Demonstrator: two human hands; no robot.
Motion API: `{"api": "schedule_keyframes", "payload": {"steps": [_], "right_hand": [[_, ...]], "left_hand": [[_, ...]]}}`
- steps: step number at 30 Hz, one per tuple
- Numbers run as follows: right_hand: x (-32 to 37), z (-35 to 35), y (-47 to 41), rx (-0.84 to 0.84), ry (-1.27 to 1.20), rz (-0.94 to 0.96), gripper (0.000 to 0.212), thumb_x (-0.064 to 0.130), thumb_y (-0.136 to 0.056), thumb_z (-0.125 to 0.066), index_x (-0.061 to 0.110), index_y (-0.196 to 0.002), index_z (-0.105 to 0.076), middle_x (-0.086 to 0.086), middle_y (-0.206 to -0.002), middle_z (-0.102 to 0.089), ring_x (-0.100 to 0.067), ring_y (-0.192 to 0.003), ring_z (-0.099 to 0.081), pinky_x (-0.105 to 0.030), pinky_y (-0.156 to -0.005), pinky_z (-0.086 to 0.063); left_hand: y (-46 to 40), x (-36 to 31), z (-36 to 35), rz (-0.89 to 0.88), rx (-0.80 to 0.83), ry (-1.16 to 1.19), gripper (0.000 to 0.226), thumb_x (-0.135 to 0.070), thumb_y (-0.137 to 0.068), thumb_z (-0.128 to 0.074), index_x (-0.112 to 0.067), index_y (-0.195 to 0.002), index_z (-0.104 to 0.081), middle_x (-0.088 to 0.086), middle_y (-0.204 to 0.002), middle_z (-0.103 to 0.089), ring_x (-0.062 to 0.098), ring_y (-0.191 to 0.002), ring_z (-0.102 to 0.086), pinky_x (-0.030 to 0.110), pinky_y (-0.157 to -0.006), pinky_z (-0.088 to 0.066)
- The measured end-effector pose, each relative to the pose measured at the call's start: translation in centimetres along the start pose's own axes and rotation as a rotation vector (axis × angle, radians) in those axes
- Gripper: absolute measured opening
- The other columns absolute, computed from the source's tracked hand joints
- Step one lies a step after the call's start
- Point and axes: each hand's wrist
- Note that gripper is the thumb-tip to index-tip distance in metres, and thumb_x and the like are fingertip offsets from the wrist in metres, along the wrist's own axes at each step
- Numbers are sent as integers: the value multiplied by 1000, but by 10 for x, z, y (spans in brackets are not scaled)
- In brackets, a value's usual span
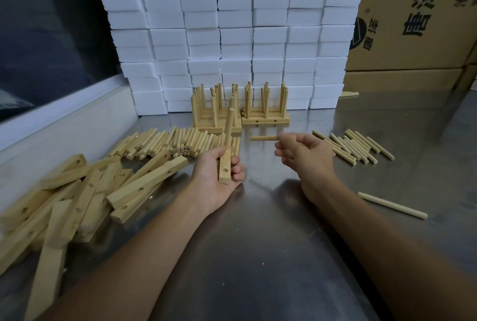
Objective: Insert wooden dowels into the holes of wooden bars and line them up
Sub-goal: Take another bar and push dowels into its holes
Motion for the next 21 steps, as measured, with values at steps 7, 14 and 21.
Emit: {"api": "schedule_keyframes", "payload": {"steps": [7,14,21], "right_hand": [[11,-16,9,157,-140,-48,25,21,-97,-62,-4,-105,-63,-13,-93,-77,-22,-87,-75,-24,-66,-60],[8,-35,25,327,-37,66,14,14,-98,-59,0,-99,-56,-11,-81,-76,-18,-67,-71,-24,-59,-58],[7,-34,24,348,59,168,13,12,-98,-59,0,-98,-55,-12,-80,-76,-19,-68,-72,-24,-61,-59]], "left_hand": [[0,0,-2,-3,-17,1,15,-15,-100,-37,-7,-96,-49,4,-62,-42,14,-49,-37,24,-45,-30],[2,2,-2,-9,18,-10,28,-19,-104,-34,-1,-107,-56,7,-64,-60,12,-49,-38,22,-42,-32],[0,2,1,-10,4,-29,26,-18,-104,-35,-3,-117,-50,8,-72,-53,12,-49,-38,22,-41,-33]]}}
Point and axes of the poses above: each hand's wrist, its own y-axis away from the middle knuckle, its own z-axis out of the back of the hand, x = y × z
